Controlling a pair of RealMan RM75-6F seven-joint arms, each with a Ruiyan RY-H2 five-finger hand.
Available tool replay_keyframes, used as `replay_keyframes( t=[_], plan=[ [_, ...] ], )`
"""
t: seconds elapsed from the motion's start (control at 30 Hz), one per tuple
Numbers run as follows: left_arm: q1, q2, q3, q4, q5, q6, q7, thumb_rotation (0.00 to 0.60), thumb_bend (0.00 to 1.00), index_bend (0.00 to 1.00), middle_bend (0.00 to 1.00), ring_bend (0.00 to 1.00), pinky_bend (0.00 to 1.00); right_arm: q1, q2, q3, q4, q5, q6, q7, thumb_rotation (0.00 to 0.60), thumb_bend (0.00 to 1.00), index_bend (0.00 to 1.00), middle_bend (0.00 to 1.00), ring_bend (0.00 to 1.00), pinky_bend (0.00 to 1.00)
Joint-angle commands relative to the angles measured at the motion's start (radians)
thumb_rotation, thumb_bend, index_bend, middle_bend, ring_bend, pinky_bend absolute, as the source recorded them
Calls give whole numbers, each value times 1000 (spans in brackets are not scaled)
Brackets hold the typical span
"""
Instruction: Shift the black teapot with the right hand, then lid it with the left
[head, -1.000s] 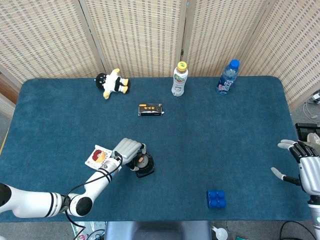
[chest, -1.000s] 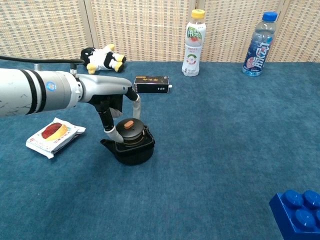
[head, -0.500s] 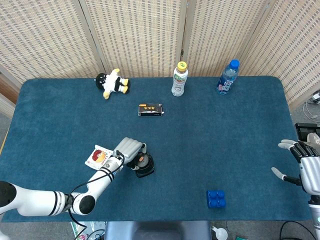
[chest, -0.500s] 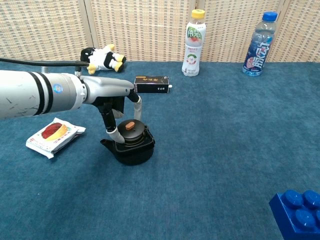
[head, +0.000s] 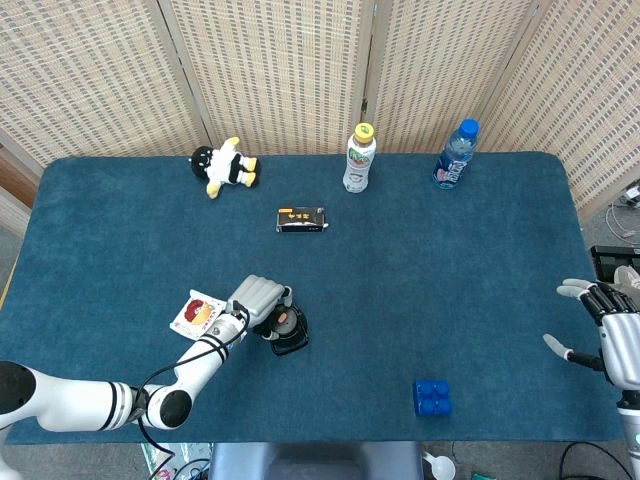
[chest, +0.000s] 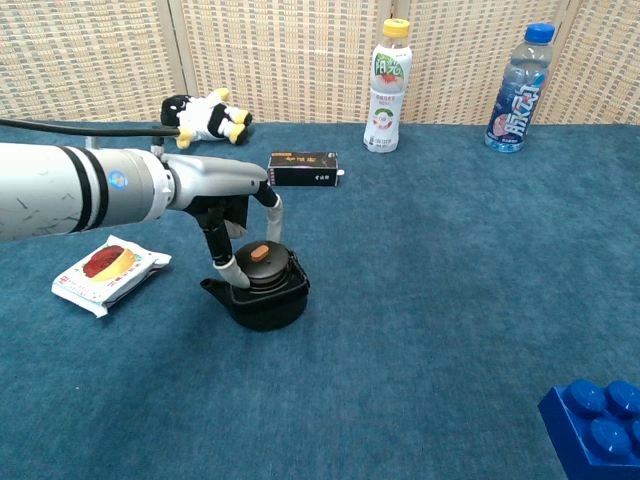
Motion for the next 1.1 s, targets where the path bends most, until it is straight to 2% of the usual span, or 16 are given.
replay_keyframes(
  t=[0.03, 0.33, 0.67, 1.1],
  plan=[
    [-1, 0, 0, 0, -2, 0, 1, 600, 136, 398, 1000, 1000, 1000, 0, 0, 1, 0, 0, 1, 1, 600, 59, 324, 281, 215, 263],
    [-5, 8, 0, -14, -4, 2, 7, 600, 135, 350, 1000, 1000, 1000, 0, 1, 0, -1, -1, 1, 0, 600, 59, 324, 281, 215, 263],
    [-8, 25, 2, -40, -8, 14, 18, 600, 135, 347, 1000, 1000, 1000, -3, 3, -1, -3, -4, 6, 3, 600, 59, 324, 281, 215, 263],
    [26, 139, -5, -146, 6, 93, 13, 600, 135, 383, 1000, 1000, 1000, -5, 2, -3, -5, -8, 9, -1, 600, 60, 324, 281, 215, 263]
  ],
)
